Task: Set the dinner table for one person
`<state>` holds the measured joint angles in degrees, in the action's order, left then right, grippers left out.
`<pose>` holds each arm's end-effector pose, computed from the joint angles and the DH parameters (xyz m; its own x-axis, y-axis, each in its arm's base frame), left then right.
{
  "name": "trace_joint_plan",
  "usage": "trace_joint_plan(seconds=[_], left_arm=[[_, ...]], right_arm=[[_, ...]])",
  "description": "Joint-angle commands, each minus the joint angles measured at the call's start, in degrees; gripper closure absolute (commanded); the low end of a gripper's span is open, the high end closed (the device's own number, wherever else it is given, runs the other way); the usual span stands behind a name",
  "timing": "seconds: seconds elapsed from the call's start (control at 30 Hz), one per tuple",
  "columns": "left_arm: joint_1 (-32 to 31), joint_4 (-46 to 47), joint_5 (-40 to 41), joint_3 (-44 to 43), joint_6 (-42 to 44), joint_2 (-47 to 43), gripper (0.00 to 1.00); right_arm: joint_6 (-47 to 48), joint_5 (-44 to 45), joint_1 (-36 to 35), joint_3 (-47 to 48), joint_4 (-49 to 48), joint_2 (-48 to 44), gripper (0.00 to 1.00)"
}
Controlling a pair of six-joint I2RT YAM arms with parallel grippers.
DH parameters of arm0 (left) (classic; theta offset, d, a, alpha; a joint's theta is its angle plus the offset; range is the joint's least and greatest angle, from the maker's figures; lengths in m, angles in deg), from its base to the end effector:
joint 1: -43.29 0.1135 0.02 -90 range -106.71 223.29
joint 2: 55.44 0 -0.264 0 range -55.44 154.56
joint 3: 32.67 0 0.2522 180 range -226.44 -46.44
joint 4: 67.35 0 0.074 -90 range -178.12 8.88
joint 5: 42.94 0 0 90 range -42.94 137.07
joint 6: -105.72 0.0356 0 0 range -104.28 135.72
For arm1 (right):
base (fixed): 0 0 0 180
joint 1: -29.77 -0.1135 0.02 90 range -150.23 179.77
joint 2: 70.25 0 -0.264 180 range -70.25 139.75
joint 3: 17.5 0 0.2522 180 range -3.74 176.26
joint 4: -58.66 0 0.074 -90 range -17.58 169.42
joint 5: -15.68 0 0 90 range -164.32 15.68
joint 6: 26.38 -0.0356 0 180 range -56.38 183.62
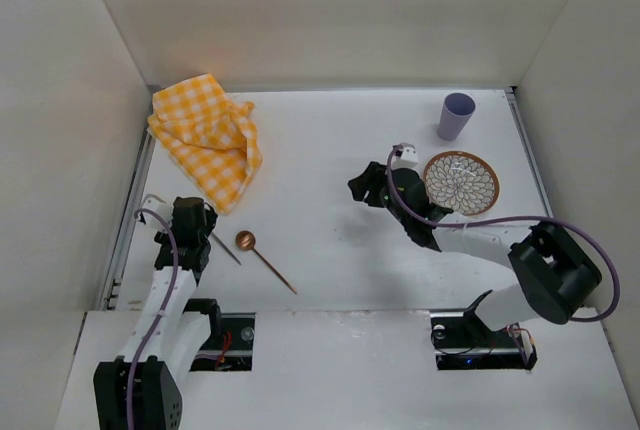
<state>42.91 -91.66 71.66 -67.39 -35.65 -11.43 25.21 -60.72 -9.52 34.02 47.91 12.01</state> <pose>0.1677 0.0137 0.1973 -0.0793 -0.7098 -0.6999 -0.6450 0.5719 -0.5069 0.2400 0.1856 0.2091 -0.4835 0.3847 -0.7863 -0.1839 0.8336 0.5209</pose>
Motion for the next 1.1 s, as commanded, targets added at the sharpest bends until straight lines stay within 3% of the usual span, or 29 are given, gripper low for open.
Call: trace_joint_plan(seconds=[0.0,0.23,0.3,0.37,0.4,0.47,0.53,0.6,0.67,0.73,0.83,0.9,1.07], left_arm=[[-0.71,3.33,-0.61,-0.67,1.10,0.64,0.43],[-3.35,8.16,0.35,-1.20,1.89,2.40,0.45],[-4.58,10.63,2.20,-1.20,3.20,3.09,0.46],[-5.54,11.42,2.38,-2.95,4.43,5.20,0.48],[-6.42,11.95,2.21,-4.09,5.49,6.69,0.52],[-8.61,14.40,2.29,-5.32,7.50,8.37,0.69],[-12.03,18.52,2.56,-6.12,10.40,9.42,0.85],[-14.94,19.51,3.34,-8.30,12.78,11.17,0.89],[-17.23,20.12,4.66,-11.20,16.02,14.33,0.87],[-17.76,19.78,4.93,-14.80,19.36,18.81,0.79],[-18.55,19.95,4.58,-20.08,22.10,25.49,0.58],[-19.08,20.30,4.84,-22.89,23.24,28.83,0.49],[-19.96,22.24,5.63,-27.56,26.41,35.26,0.45]], right_arm=[[-0.26,-0.33,0.22,1.62,-2.82,1.06,0.37],[-0.35,-0.77,0.31,1.79,-2.65,1.50,0.37],[0.27,-0.69,0.22,1.79,-2.73,0.89,0.42],[0.36,-0.77,0.22,1.71,-2.91,0.97,0.56],[0.18,-1.12,0.22,1.97,-2.56,1.23,0.72],[-0.17,-2.35,0.22,2.49,-1.42,1.41,0.91],[0.35,-2.45,0.22,3.37,0.16,1.24,0.95],[0.27,-1.92,0.22,3.29,0.08,1.32,0.94],[-0.26,-2.53,0.22,3.20,-0.01,1.68,0.92],[-0.35,-2.27,0.22,3.20,-0.10,1.76,0.83],[0.18,-1.74,0.22,2.85,-1.06,1.76,0.57],[-0.08,-1.91,0.22,2.50,-1.85,1.85,0.46],[0.62,-1.48,0.22,2.06,-2.12,0.89,0.38]])
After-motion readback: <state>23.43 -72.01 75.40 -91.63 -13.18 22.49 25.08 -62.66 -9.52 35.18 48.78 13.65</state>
